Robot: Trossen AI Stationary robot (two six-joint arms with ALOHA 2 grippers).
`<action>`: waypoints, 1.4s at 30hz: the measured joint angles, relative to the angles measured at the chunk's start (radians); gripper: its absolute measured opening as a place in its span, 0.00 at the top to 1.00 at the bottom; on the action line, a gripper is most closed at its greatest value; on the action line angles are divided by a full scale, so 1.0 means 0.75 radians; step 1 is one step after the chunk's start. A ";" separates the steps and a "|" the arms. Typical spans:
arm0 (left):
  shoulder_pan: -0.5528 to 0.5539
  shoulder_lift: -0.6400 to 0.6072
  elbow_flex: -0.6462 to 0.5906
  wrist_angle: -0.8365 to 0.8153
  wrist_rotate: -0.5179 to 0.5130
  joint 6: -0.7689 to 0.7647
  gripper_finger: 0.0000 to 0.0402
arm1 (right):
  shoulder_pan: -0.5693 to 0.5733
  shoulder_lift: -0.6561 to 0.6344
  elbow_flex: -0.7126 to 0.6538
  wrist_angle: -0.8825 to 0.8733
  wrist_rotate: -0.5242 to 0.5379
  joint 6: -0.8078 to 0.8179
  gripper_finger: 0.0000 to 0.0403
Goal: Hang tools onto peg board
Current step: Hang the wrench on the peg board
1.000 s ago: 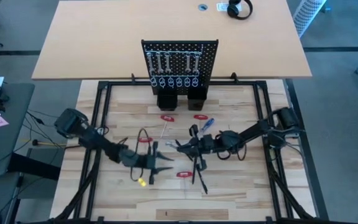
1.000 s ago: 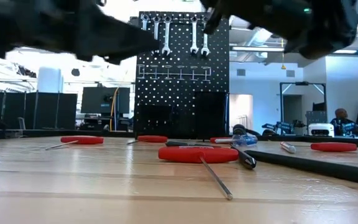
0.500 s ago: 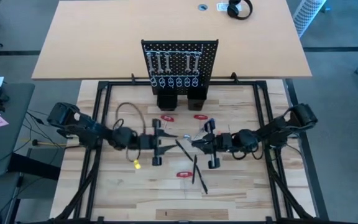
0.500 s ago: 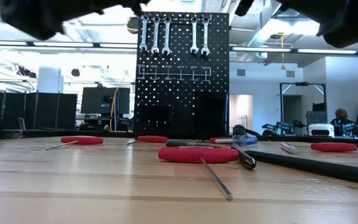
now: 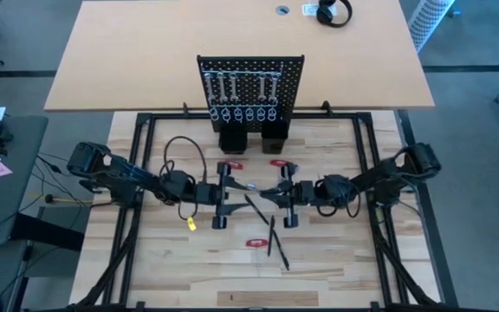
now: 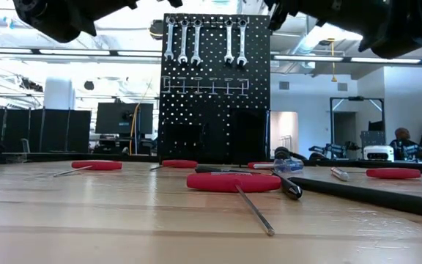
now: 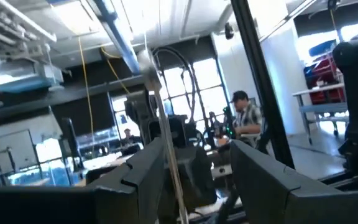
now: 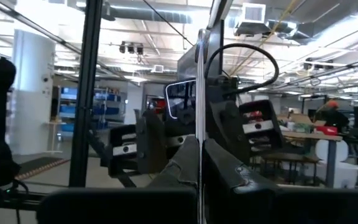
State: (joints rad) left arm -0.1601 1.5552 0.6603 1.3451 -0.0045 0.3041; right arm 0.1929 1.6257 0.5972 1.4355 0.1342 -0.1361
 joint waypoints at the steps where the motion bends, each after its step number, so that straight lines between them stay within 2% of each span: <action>1: 0.001 0.001 0.002 0.007 0.001 0.010 0.58 | -0.013 0.000 0.000 -0.001 -0.022 0.008 0.96; 7: 0.014 0.000 0.064 -0.056 -0.009 0.016 0.58 | -0.062 0.000 0.000 0.005 -0.082 0.031 0.96; 13: 0.033 0.001 0.111 -0.175 -0.118 -0.008 0.58 | -0.075 0.000 0.000 0.002 -0.087 0.031 0.96; 18: 0.033 0.001 0.114 -0.163 -0.122 -0.006 0.59 | -0.078 0.000 0.000 0.000 -0.113 0.032 0.96; 21: 0.033 0.001 0.114 -0.153 -0.122 -0.004 0.64 | -0.078 0.000 0.000 0.001 -0.113 0.032 0.96; 28: 0.037 0.000 0.159 -0.195 -0.083 -0.031 0.87 | -0.076 0.000 0.000 0.001 -0.115 0.045 0.96; 32: 0.036 0.000 0.175 -0.243 -0.076 -0.049 0.97 | -0.076 0.000 0.000 -0.005 -0.119 0.036 0.96; 42: 0.036 0.000 0.174 -0.254 -0.106 -0.082 0.99 | -0.076 0.000 0.000 -0.039 -0.117 0.039 0.94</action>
State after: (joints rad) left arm -0.1333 1.5552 0.7905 1.1548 -0.0842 0.2429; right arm 0.1356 1.6257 0.5972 1.4064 0.0467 -0.1071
